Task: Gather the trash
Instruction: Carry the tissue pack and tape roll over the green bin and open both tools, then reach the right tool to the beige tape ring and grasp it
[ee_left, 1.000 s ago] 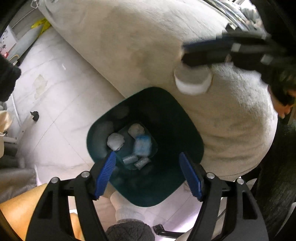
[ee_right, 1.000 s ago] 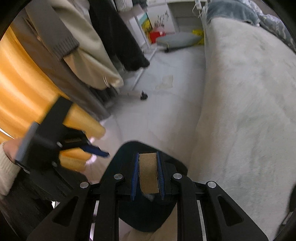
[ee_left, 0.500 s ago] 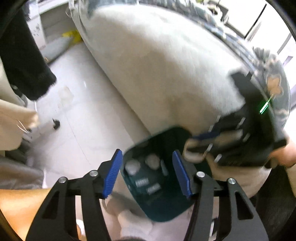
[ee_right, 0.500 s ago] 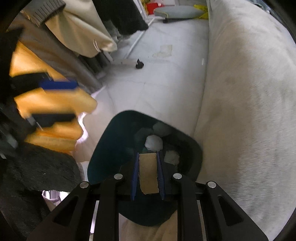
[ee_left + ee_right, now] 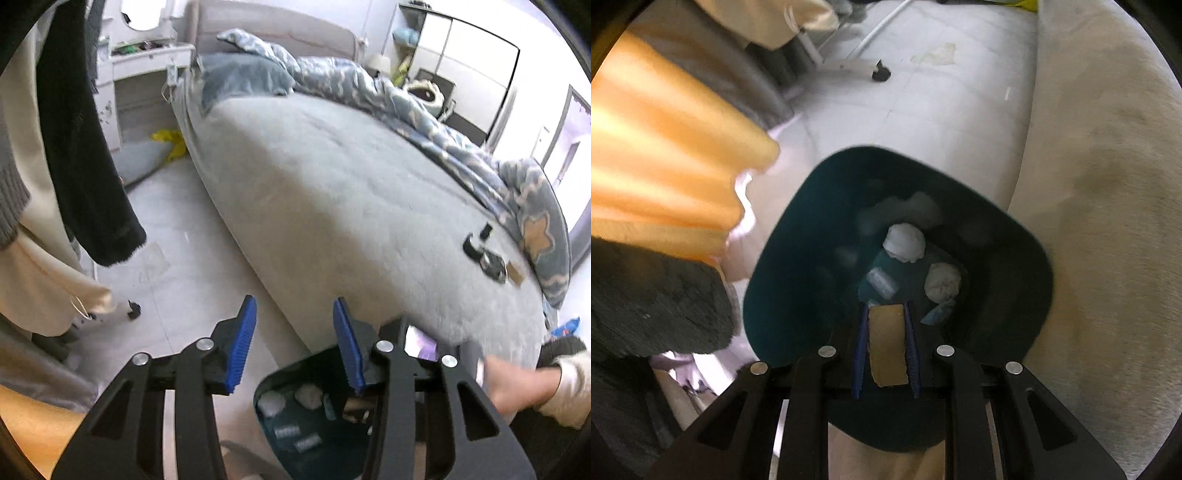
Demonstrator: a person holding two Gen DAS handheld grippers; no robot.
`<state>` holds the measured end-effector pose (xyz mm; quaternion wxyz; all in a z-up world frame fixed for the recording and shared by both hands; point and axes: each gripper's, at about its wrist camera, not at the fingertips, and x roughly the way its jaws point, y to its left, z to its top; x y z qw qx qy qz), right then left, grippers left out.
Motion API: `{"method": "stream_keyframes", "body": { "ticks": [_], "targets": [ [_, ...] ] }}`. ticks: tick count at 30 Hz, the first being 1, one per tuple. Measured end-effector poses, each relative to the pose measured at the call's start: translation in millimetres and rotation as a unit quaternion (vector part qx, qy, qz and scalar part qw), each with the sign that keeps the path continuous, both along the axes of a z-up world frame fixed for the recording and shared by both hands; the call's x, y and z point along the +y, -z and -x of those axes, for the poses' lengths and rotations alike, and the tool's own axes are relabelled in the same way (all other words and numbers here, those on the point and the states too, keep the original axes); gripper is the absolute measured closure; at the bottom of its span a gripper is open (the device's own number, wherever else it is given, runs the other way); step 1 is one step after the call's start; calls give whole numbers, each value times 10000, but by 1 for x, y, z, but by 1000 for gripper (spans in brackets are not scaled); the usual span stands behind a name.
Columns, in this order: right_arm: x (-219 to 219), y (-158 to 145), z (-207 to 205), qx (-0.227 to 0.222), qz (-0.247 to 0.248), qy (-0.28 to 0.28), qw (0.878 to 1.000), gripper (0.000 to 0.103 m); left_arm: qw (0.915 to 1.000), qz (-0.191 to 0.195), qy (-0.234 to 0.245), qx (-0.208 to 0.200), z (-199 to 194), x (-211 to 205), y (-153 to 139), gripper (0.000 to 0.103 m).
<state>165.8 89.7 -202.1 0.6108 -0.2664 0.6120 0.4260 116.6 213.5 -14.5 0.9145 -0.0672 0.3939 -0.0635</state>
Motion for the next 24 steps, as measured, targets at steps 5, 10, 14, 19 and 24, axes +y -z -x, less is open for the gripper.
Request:
{"method": "stream_keyframes", "body": {
  "ticks": [5, 10, 14, 19, 24],
  "targets": [
    [3, 12, 12, -125, 239, -257, 9993, 79, 9990, -112, -217, -382, 2, 5, -15, 55],
    [5, 14, 18, -198, 259, -380, 9987, 51, 9974, -128, -402, -592, 1, 9, -22, 43],
    [4, 5, 19, -295, 114, -382, 9988, 44, 9948, -172, -608, -803, -2, 12, -28, 41],
    [0, -23, 20, -578, -257, -342, 9974, 40, 9936, -157, -597, -949, -6, 8, -38, 38],
    [-13, -55, 14, -818, -747, -200, 9936, 36, 9932, -92, -517, -1035, -13, -3, -48, 31]
  ]
}}
